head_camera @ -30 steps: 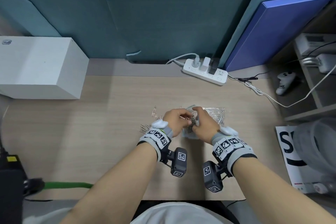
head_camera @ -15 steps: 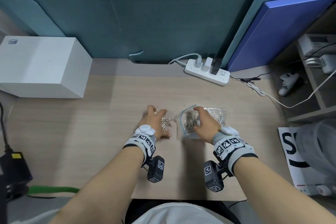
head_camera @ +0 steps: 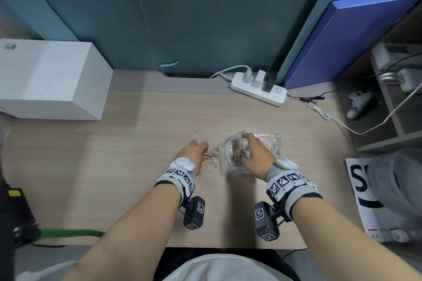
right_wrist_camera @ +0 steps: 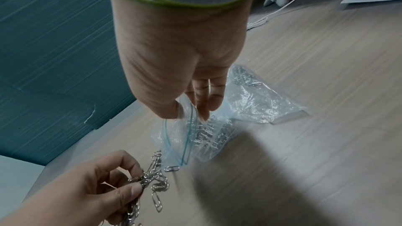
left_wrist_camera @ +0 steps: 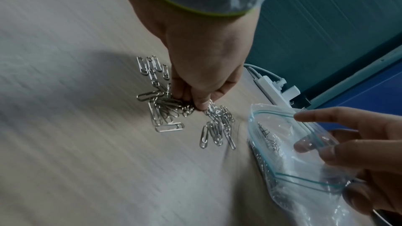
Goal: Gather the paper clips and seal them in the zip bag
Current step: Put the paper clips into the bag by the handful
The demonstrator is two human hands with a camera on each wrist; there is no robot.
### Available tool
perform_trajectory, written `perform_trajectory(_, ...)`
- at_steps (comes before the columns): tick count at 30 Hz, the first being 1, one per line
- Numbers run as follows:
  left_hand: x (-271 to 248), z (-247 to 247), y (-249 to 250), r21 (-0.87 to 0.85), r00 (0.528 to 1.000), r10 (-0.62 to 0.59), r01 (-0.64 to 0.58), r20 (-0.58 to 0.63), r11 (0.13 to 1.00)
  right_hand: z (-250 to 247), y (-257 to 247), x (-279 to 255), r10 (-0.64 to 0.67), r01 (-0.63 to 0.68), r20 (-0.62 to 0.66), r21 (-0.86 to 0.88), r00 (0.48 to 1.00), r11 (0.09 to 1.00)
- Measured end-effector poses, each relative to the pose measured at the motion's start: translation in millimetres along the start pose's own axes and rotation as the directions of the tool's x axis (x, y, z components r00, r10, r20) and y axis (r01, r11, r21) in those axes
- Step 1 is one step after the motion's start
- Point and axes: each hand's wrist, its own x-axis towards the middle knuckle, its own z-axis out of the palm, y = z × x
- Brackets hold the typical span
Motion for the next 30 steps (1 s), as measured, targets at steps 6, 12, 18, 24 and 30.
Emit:
perform_trajectory(6, 0.7, -2.4, 12.4, -0.186, 0.994, -0.086, 0.072, -0.068, 0.98, -0.3, 2.0, -2.0, 0.02, -0.02, -0.01, 0.0, 1.0, 1.0)
perform_trajectory(12, 4.1, -12.9, 65.1, -0.591, 0.999, 0.019, -0.035, -0.033, 0.806, -4.8, 6.0, -2.7, 0.043, -0.043, -0.017, 0.019, 0.999, 0.999)
perform_trajectory(18, 16.1, -7.5, 73.1, -0.767, 0.996, -0.071, 0.009, -0.047, 0.641, -8.0, 11.4, -3.0, 0.052, -0.051, -0.034, 0.037, 0.998, 0.998)
perform_trajectory(24, 42.6, 0.3, 44.8, -0.104, 0.997, 0.045, -0.052, -0.068, 0.993, -13.8, 22.7, -0.5, 0.082, -0.08, -0.04, 0.047, 0.996, 0.996)
perform_trajectory(30, 48.6, 3.3, 44.2, 0.191, 0.976, 0.217, -0.211, -0.012, 0.959, -15.9, 26.4, 3.4, 0.08, -0.078, -0.044, 0.049, 0.996, 0.996)
